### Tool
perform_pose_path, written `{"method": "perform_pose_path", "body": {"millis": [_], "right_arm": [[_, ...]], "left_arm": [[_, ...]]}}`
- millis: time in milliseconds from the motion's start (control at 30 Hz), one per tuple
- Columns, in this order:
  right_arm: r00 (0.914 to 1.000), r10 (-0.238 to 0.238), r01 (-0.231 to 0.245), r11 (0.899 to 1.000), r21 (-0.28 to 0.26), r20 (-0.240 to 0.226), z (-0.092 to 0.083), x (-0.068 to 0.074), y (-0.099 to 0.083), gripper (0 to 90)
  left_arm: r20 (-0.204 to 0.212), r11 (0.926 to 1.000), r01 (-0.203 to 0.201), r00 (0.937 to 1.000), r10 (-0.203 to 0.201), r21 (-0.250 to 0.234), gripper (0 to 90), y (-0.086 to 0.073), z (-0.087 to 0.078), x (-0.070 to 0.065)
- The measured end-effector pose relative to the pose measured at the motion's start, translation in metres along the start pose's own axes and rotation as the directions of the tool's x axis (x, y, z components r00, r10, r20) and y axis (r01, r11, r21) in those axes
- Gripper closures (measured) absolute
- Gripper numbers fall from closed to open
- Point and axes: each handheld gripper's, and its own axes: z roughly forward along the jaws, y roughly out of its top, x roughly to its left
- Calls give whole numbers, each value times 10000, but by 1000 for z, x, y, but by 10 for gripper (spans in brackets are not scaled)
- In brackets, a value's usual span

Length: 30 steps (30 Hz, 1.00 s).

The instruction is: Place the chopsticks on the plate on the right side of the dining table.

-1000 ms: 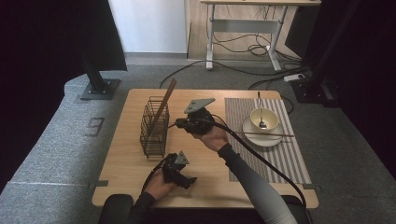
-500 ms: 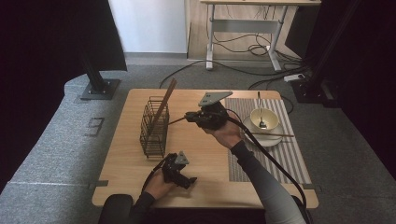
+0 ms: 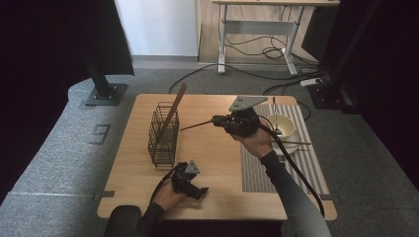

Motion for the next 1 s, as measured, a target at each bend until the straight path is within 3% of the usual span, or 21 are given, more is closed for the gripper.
{"method": "perform_pose_path", "body": {"millis": [300,500,800,1000], "right_arm": [[9997,155,-155,9999,20,178,-11,-4,-23,832],[9990,405,-405,9992,-7,195,-15,-5,-47,832],[9979,548,-545,9985,-91,333,-19,0,-78,832],[9980,601,-600,9982,-89,179,-19,6,-92,832]], "left_arm": [[-234,9989,122,9996,-132,-447,25,2,-9,2],[-388,9974,112,9992,-139,-706,25,4,-16,3],[-477,9955,-97,9988,52,-939,34,6,-23,3],[-609,9920,-89,9981,12,-1256,68,7,-30,5]]}}
